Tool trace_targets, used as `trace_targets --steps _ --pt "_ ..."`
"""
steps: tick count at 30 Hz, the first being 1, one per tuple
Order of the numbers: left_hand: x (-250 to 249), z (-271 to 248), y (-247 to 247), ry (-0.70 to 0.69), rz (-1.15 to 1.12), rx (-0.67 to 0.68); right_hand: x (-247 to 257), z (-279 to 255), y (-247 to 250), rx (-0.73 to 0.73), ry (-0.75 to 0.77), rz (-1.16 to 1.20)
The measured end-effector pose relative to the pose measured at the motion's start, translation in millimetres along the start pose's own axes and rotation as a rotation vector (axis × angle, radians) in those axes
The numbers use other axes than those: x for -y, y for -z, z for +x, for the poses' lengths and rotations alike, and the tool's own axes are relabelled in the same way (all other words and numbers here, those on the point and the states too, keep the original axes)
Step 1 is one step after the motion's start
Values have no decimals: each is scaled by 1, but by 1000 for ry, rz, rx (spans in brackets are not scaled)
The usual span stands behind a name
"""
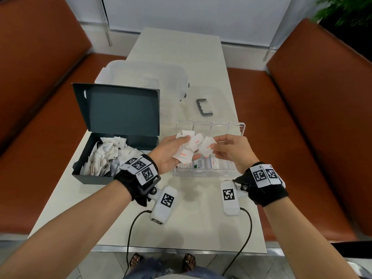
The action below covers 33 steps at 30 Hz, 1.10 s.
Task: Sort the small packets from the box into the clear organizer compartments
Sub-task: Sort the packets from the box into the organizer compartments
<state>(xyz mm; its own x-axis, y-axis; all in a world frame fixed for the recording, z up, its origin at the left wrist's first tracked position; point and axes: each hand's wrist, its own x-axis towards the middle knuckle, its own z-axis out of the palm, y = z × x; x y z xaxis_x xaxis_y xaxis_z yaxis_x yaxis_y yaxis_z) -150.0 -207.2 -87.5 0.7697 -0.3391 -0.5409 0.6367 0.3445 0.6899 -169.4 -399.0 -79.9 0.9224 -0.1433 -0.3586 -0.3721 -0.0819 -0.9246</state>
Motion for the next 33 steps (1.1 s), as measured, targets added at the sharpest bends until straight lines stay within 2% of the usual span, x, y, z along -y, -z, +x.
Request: trace_targets --steps 6,10,19,26,29,33 --pt "4 1 0 -20 -1 32 -1 -3 -4 1 -69 187" --pt "6 4 -1 -82 16 11 1 -2 -5 5 -125 254" --pt "15 4 -2 -54 -8 84 -8 0 -22 -145 -71 319" --pt "14 3 1 -46 -100 80 -10 -2 -22 -205 15 141" --pt "12 2 1 -55 -65 61 -7 -1 -19 -217 66 16" --pt "11 2 0 -58 7 54 -5 -2 -21 -198 89 -40"
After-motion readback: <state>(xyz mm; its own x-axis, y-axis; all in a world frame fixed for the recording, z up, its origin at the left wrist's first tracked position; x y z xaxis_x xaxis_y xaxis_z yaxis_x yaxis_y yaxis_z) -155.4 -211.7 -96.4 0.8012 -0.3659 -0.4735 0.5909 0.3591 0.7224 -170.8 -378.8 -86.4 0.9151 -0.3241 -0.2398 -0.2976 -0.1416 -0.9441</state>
